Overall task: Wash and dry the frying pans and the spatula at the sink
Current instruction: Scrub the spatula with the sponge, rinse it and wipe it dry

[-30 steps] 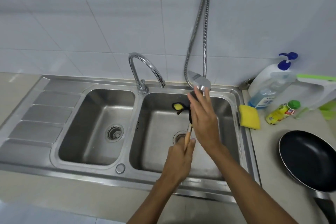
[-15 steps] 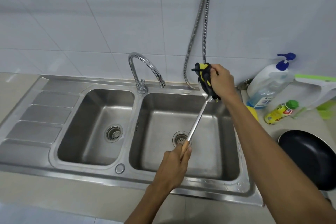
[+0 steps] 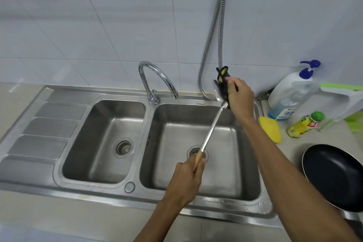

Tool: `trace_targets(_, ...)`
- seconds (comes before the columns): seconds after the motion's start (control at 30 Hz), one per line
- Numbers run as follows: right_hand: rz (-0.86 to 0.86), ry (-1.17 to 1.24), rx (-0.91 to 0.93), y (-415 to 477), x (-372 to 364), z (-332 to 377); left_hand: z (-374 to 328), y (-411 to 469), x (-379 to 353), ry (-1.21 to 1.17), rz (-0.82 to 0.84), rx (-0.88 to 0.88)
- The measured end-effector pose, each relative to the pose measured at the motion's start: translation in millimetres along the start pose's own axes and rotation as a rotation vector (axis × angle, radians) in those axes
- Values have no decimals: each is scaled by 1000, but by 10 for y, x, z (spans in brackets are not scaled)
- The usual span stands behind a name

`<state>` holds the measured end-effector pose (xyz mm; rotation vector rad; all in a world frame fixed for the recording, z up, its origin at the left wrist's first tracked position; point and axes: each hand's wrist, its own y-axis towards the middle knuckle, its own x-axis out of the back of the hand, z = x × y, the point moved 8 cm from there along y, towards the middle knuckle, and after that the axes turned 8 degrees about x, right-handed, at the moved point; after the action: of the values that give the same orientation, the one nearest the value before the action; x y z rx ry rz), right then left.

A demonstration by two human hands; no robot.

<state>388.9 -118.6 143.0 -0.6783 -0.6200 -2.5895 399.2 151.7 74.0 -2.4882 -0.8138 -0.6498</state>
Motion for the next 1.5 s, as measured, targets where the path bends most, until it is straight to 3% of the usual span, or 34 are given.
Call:
trace_targets(0.1,39,-12,290,-524,-177,328,108,135,118,24,-76,20)
trace_targets(0.17,55,-30,368,-676,-229,300,153,157,118,38,-75,20)
trace_targets(0.37,91,117,-168,-94,-256,-382,152,71,17,53,-37,-7)
trace_targets(0.47,71,168,-123,-509,-364,-82,222,229,81,42,-80,65)
trace_targets(0.57,272,274,-55,-1194,-656,57,268,398,204,83,-83,93)
trace_targets(0.6,344,310,-98,-1403,-719,-38,267,438,236,148,-74,83)
trace_targets(0.67,321,335,-234,-1656,-653,-390,253,462,273,314,-99,67)
trace_targets(0.8,101,129,-387,-1784,46,-1076,201,336,232,454,-210,65)
trace_targets(0.97,12,-273,-173,-1876,1094,-1377,338,233,130,327,-290,78)
trace_targets(1.03,-5,-374,-180,-2080,1287,-1607,373,201,67,283,-311,76)
trace_targets(1.23,131,-609,-257,-3028,1148,-2364,447,71,-174,181,-230,121)
trace_targets(1.4,277,-591,-409,-2886,1155,-2307,573,-57,-403,-22,-162,186)
trace_targets(1.5,190,-687,-337,-2809,1189,-1897,613,-110,-628,-235,-82,289)
